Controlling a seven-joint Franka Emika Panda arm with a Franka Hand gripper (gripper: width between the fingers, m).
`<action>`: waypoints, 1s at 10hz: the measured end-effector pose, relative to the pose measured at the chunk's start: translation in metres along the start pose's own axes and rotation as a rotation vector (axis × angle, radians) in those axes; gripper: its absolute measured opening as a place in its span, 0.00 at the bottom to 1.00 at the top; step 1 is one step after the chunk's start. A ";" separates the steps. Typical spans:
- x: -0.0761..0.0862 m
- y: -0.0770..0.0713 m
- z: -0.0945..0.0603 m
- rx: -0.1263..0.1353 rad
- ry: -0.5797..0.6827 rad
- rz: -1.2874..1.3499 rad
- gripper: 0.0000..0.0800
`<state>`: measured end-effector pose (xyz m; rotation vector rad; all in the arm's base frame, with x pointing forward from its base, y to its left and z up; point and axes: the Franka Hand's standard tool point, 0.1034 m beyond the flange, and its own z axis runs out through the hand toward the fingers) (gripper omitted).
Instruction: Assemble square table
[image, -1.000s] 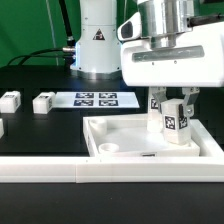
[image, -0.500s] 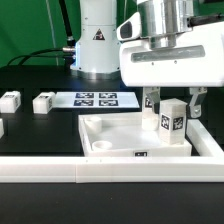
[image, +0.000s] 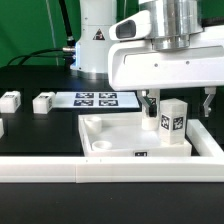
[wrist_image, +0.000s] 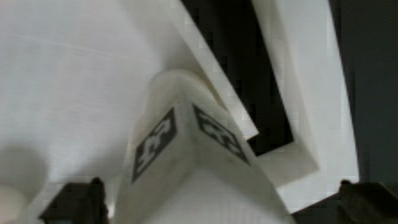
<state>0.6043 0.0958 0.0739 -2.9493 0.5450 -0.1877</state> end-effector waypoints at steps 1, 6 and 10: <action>0.000 0.001 0.000 -0.002 0.000 -0.073 0.81; -0.001 -0.001 0.001 -0.045 -0.001 -0.500 0.81; 0.001 0.001 0.000 -0.048 -0.002 -0.671 0.81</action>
Offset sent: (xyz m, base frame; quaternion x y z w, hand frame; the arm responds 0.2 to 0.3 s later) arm -0.0007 0.0061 -0.0008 -0.0353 -0.0161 -0.2886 0.9567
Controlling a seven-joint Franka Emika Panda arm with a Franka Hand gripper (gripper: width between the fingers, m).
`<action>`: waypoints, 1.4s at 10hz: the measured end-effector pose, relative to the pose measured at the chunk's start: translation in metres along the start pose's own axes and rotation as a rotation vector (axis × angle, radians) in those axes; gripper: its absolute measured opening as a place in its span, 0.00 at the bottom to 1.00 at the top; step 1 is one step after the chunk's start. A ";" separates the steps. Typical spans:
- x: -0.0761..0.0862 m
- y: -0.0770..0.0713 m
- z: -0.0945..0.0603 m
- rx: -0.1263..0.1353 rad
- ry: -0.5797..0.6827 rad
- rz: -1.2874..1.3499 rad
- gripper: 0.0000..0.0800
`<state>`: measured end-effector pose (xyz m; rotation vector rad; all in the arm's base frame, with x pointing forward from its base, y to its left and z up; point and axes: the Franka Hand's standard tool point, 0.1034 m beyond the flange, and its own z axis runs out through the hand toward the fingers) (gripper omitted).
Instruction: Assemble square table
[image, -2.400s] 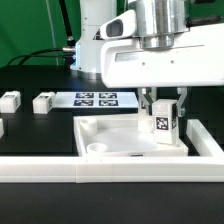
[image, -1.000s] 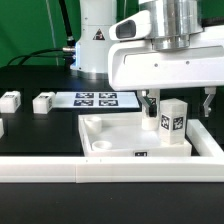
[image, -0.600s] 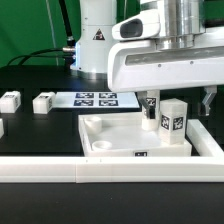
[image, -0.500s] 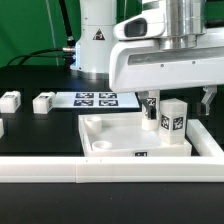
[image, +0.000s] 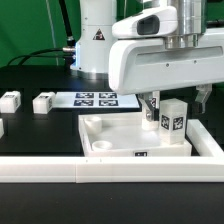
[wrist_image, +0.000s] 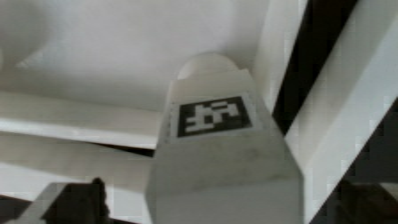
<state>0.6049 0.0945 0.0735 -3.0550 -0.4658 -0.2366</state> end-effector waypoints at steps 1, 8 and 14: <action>0.000 0.000 0.000 0.000 0.000 0.002 0.67; 0.000 0.000 0.000 0.007 0.002 0.202 0.36; 0.004 -0.010 0.001 0.027 0.058 0.832 0.36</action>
Offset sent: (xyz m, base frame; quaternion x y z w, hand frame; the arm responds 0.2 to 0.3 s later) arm 0.0000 0.0000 0.0000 0.0000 0.0000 0.0000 1.0000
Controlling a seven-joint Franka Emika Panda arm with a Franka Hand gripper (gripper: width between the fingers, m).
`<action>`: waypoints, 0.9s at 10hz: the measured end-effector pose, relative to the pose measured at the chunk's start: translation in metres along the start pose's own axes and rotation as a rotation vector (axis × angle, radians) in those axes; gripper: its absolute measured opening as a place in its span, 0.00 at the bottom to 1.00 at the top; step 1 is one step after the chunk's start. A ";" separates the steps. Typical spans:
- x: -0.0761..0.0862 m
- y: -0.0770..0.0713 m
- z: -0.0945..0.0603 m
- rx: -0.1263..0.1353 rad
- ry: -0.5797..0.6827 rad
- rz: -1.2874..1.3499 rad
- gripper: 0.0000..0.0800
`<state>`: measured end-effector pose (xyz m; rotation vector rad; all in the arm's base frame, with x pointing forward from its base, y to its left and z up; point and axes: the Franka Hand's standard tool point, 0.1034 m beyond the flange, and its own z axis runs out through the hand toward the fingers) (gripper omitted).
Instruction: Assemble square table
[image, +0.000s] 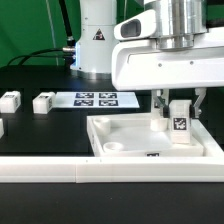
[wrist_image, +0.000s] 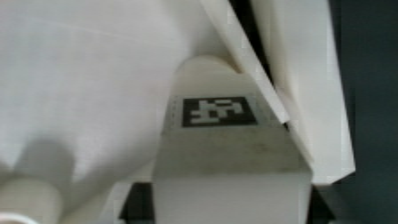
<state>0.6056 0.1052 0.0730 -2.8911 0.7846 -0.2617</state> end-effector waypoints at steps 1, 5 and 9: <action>-0.001 -0.002 0.000 0.005 0.007 0.116 0.36; -0.002 -0.001 0.001 0.020 0.032 0.602 0.37; -0.003 -0.001 0.001 0.018 0.029 0.592 0.58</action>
Offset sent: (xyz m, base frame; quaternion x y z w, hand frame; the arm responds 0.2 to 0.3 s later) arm -0.0059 0.0043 -0.0183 -0.0246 0.0220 0.3209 0.9465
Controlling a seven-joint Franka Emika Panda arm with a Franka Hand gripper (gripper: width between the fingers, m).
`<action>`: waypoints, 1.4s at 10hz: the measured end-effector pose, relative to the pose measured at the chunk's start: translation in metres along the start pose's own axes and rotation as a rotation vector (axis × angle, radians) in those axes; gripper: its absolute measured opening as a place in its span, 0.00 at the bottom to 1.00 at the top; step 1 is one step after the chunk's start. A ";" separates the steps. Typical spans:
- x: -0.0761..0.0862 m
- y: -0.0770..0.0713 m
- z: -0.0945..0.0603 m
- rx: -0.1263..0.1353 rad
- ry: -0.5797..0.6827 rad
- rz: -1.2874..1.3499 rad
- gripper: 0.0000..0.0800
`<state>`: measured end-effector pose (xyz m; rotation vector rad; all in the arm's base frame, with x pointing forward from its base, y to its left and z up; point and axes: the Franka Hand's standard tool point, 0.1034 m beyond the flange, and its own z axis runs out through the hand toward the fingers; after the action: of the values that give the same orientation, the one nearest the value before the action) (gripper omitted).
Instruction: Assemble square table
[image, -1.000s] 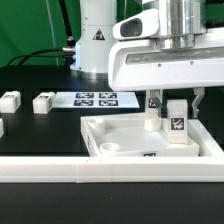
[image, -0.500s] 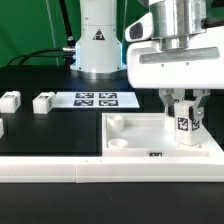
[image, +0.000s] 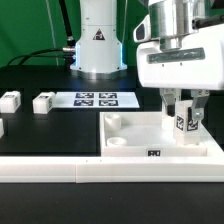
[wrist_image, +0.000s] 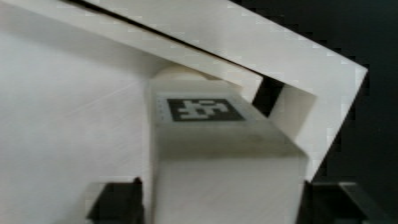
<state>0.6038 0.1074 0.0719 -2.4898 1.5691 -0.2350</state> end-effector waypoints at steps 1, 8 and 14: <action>-0.001 -0.002 -0.001 -0.018 -0.020 -0.087 0.76; 0.004 -0.009 -0.005 -0.031 -0.065 -0.673 0.81; -0.009 -0.007 -0.001 -0.085 -0.083 -1.178 0.81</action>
Offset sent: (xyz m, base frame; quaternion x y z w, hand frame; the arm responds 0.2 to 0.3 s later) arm 0.0168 0.0224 0.0050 0.0138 -0.0892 -0.1985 0.9759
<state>0.6060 0.1191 0.0740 -3.0915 -0.0858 -0.1992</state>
